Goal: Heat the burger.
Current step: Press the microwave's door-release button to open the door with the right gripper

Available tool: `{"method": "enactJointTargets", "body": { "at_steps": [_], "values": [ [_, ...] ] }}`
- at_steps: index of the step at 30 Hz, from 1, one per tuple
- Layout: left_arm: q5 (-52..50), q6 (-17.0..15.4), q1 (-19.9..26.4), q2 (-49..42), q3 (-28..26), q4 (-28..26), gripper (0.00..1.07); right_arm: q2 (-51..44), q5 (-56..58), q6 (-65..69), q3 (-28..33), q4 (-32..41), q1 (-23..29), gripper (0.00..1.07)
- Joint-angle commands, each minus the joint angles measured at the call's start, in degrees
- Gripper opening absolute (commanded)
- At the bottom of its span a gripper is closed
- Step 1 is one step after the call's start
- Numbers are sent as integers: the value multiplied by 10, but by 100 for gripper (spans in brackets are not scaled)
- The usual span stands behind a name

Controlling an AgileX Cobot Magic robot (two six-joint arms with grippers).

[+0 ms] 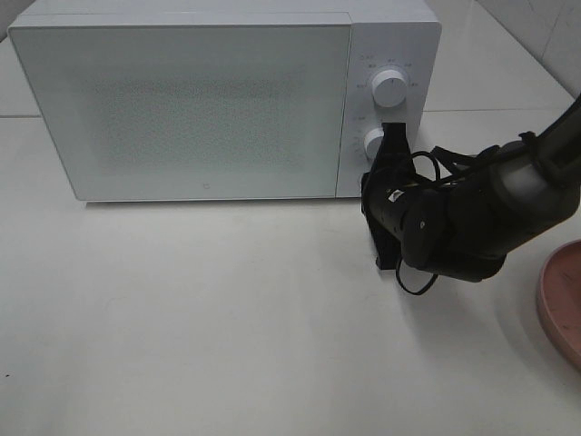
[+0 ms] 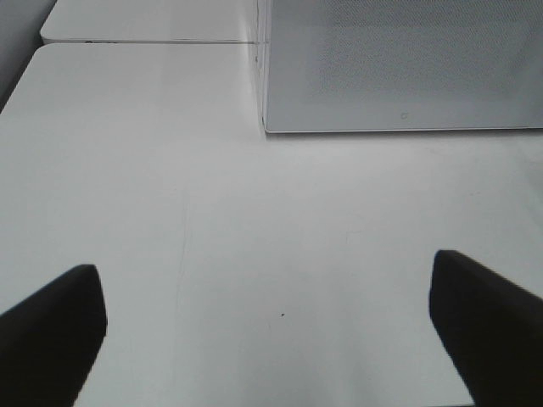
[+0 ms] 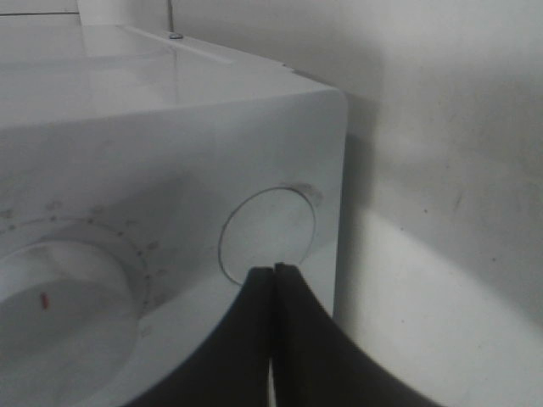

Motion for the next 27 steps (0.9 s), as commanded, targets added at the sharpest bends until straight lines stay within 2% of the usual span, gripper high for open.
{"method": "enactJointTargets", "body": {
  "at_steps": [1,13,27],
  "values": [
    [-2,-2,2,-5,2,-2,98,6,4,1,-14,-2,-7,0],
    [-2,-2,2,-5,2,-2,98,12,5,-20,-29,0,-28,0],
    [-2,-2,2,-5,2,-2,98,17,5,-15,-40,-9,-29,0]
  ]
}}
